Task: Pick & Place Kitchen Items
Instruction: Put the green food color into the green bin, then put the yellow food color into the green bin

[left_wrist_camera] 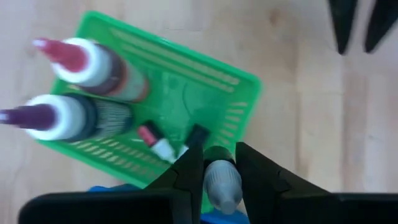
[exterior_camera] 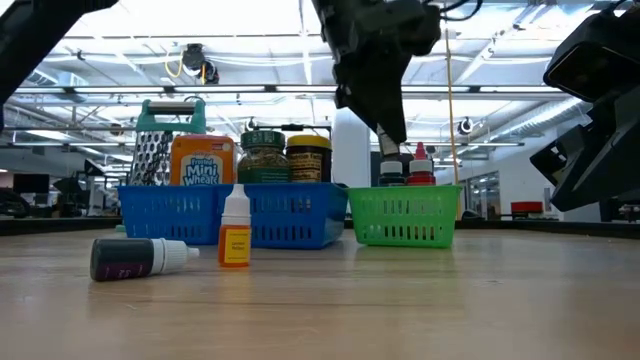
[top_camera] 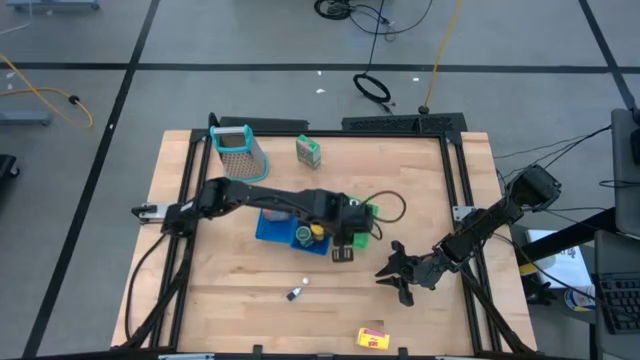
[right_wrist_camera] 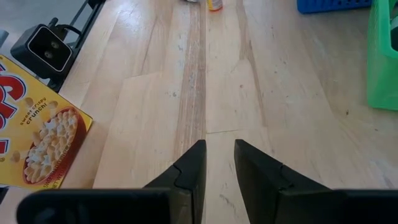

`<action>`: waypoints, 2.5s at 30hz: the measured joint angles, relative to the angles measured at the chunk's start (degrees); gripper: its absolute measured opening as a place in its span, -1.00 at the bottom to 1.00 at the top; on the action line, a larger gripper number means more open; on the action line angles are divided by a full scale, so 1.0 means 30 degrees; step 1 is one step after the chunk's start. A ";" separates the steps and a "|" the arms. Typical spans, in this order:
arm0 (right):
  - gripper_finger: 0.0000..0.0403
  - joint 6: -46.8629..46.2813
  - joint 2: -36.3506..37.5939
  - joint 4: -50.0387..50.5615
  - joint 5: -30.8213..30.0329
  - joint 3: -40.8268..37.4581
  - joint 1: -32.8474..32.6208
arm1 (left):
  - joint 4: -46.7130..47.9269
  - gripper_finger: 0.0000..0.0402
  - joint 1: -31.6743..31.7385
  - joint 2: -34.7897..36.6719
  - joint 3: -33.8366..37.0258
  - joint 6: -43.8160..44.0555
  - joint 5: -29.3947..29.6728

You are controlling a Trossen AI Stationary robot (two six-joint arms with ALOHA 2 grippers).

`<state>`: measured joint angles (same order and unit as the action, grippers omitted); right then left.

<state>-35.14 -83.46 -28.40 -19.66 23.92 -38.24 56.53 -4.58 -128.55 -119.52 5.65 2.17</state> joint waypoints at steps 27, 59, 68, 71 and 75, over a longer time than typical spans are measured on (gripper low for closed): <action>-0.63 0.0131 0.0000 0.0000 -0.0073 0.0000 0.0007 | -0.2388 -0.15 0.1611 0.0000 0.0015 -0.0644 -0.0711; -0.63 0.0073 0.0000 -0.0007 -0.0066 -0.0005 0.0007 | 0.4905 -0.11 -0.4620 0.0000 0.0036 0.3473 0.1325; -0.63 -0.0568 0.0000 -0.0007 -0.0018 -0.0004 0.0007 | 0.6582 -0.11 -0.5972 0.0015 0.0446 0.5690 0.2314; -0.63 -0.0546 0.0000 -0.0007 -0.0015 -0.0007 0.0007 | 0.6855 -0.11 -0.6350 0.0000 0.0707 0.5811 0.2297; -0.63 -0.0461 0.0000 -0.0007 -0.0015 -0.0007 0.0007 | 0.6573 -0.11 -0.6556 0.0015 0.1156 0.5818 0.1797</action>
<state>-36.52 -83.46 -28.42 -19.70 23.90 -38.22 76.25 -24.25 -128.51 -116.06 23.11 7.56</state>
